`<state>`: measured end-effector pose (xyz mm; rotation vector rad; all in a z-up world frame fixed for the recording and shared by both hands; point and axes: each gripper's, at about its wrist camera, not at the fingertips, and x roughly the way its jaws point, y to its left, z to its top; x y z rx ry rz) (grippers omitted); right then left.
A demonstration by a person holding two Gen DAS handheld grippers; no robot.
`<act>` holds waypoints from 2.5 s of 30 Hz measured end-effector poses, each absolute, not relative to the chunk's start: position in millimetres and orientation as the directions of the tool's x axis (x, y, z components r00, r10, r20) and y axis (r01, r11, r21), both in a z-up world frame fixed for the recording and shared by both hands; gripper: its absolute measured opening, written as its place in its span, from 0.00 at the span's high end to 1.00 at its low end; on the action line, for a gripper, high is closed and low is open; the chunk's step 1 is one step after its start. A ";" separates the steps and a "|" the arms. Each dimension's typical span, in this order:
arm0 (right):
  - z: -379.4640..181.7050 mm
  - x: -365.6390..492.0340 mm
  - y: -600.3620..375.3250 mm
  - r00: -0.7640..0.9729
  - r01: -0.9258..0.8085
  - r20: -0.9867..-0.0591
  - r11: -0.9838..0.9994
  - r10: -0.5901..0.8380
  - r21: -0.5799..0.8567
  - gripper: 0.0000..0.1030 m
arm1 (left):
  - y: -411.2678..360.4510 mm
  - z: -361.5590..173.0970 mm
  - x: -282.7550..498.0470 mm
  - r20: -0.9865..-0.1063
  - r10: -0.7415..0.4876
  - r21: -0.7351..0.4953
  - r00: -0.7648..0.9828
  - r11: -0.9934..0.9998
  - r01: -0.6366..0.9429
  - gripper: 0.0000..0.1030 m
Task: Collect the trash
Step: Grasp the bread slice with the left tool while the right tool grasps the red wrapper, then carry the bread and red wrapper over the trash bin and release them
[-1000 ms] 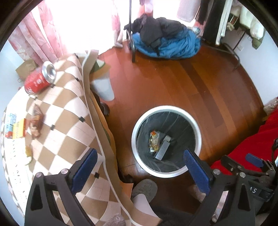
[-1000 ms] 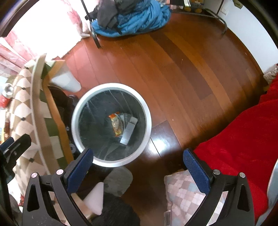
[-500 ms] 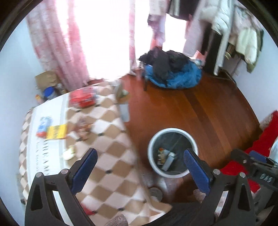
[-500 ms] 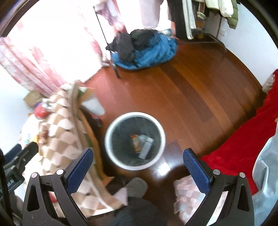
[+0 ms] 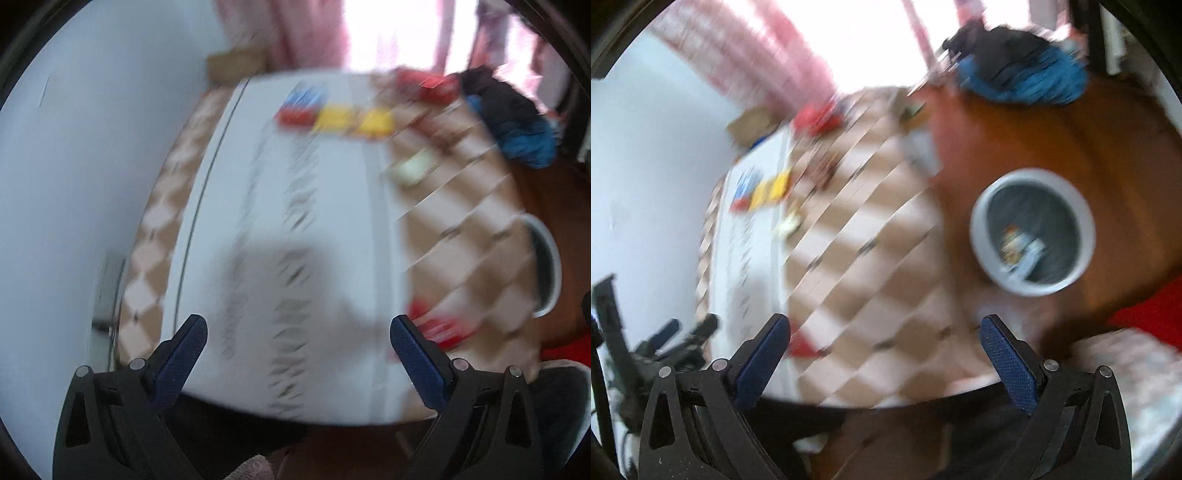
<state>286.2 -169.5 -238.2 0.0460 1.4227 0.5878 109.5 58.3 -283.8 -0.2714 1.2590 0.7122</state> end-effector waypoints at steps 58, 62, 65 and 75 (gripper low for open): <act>-245.5 387.1 -88.7 0.136 -0.377 -0.862 0.830 0.489 0.411 0.94 | 105.5 -232.2 216.2 -0.873 0.238 -0.045 0.425 0.829 -0.557 0.97; -213.6 385.1 -104.3 0.176 -0.395 -0.842 0.820 0.510 0.414 0.94 | 80.6 -198.7 220.6 -0.842 0.259 -0.032 0.474 0.852 -0.522 0.97; -188.1 388.5 -122.7 0.214 -0.396 -0.825 0.818 0.523 0.417 0.94 | 57.9 -176.4 230.7 -0.818 0.250 -0.042 0.518 0.872 -0.487 0.97; -142.9 424.7 -242.6 0.358 -0.298 -0.819 0.886 0.449 0.355 0.94 | -52.4 -155.5 316.7 -0.786 0.110 -0.100 0.609 0.949 -0.299 0.97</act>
